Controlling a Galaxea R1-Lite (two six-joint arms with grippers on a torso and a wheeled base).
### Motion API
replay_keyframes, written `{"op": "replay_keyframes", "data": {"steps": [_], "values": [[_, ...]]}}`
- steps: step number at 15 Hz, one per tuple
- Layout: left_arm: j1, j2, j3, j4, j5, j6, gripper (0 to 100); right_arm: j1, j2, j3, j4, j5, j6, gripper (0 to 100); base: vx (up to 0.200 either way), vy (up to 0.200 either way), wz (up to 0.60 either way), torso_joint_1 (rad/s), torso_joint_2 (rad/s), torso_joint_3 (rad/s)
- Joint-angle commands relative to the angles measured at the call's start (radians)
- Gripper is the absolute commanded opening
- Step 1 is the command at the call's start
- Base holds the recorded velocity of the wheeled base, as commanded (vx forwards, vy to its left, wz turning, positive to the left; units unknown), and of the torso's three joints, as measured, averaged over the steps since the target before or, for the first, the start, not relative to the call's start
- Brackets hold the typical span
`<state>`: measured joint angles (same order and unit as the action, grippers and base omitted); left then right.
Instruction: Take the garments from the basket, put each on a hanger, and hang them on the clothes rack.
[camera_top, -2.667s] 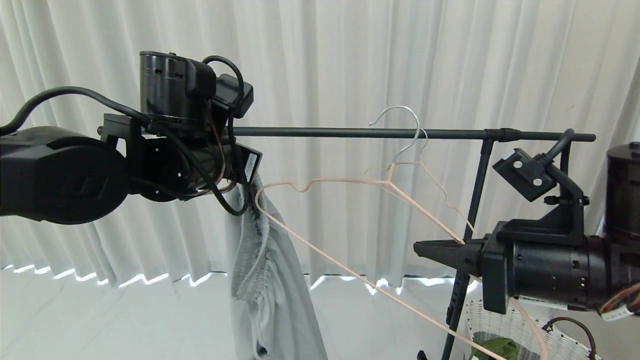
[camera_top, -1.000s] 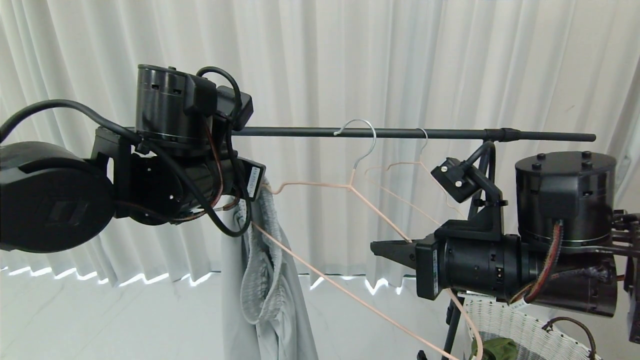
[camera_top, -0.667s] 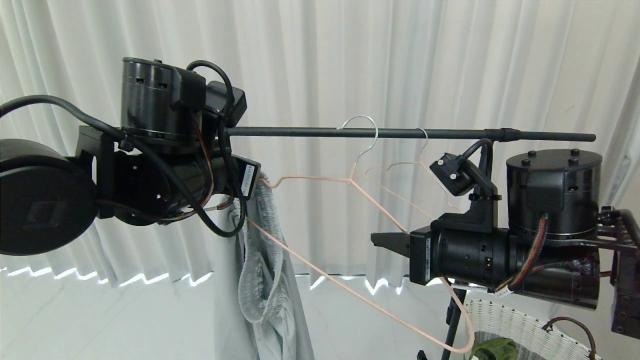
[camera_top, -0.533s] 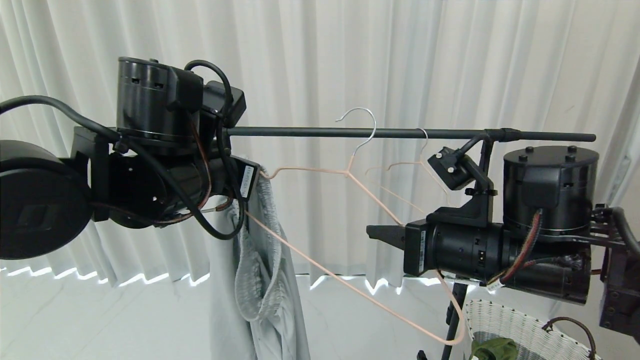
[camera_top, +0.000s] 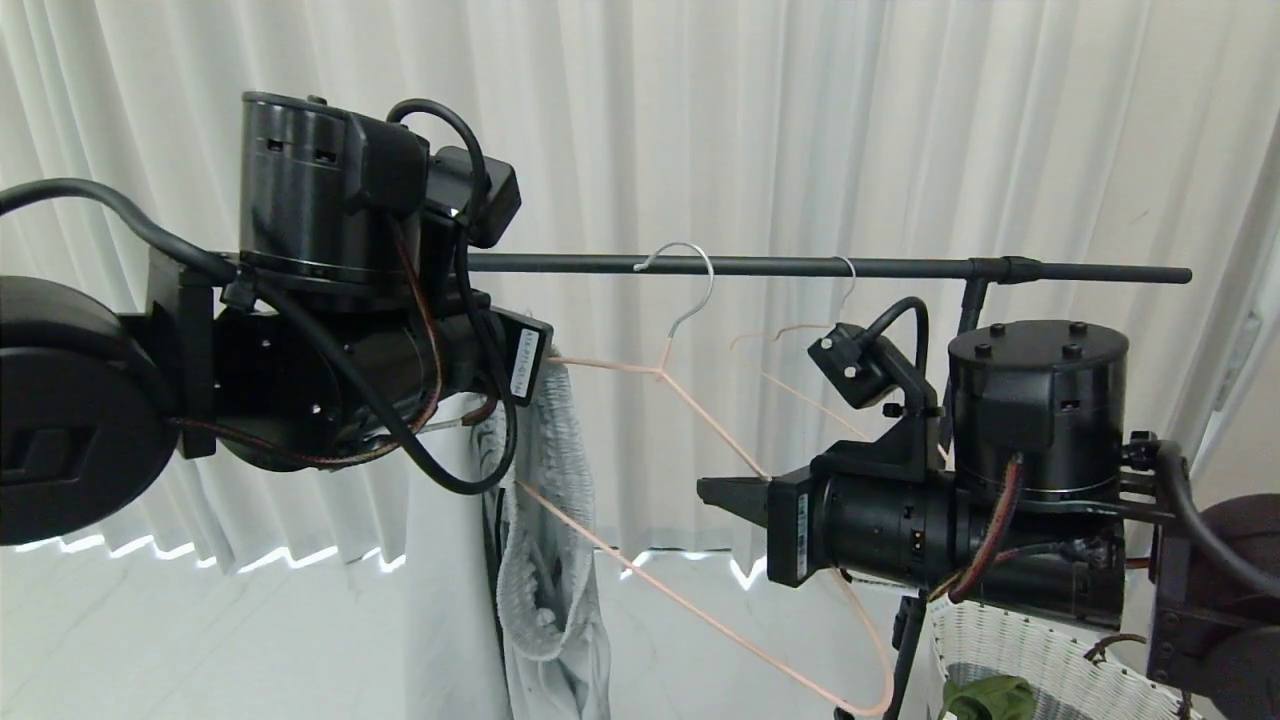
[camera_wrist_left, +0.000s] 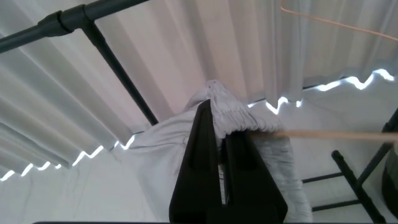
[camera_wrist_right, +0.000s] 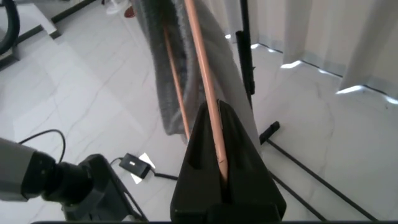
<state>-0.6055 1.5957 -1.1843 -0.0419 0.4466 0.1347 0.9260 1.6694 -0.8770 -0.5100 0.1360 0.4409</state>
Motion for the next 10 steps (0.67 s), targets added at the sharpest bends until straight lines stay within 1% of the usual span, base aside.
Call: {"op": "replay_keyframes", "data": {"steps": [1,2,4,5,8,10], "values": [[-0.002,0.009,-0.011,-0.003,0.000,-0.001,0,0.036,0.003,0.004,0.002,0.001,-0.001,0,0.000,0.000,0.00,0.000,0.00,0.000],[-0.002,0.009,-0.012,-0.003,0.000,-0.009,0,0.051,0.006,0.003,0.002,0.001,0.001,0,0.000,0.000,0.00,0.000,0.00,0.000],[-0.005,0.009,-0.014,-0.003,0.000,-0.037,0,0.056,0.024,-0.002,0.001,-0.003,0.001,0,0.000,0.000,0.00,0.000,0.00,0.000],[-0.022,0.009,-0.011,-0.003,0.000,-0.047,0,0.053,0.032,-0.003,0.001,-0.003,0.001,0,0.000,0.000,0.00,0.000,0.00,0.000],[-0.065,0.001,-0.014,-0.003,-0.003,-0.061,0,-0.004,0.063,-0.037,-0.001,-0.006,0.004,0,0.000,0.000,0.00,0.000,0.00,0.000],[-0.102,0.004,-0.026,-0.003,-0.008,-0.066,0,-0.012,0.064,-0.046,-0.002,-0.003,-0.002,0,0.000,0.000,0.00,0.000,0.00,0.000]]}}
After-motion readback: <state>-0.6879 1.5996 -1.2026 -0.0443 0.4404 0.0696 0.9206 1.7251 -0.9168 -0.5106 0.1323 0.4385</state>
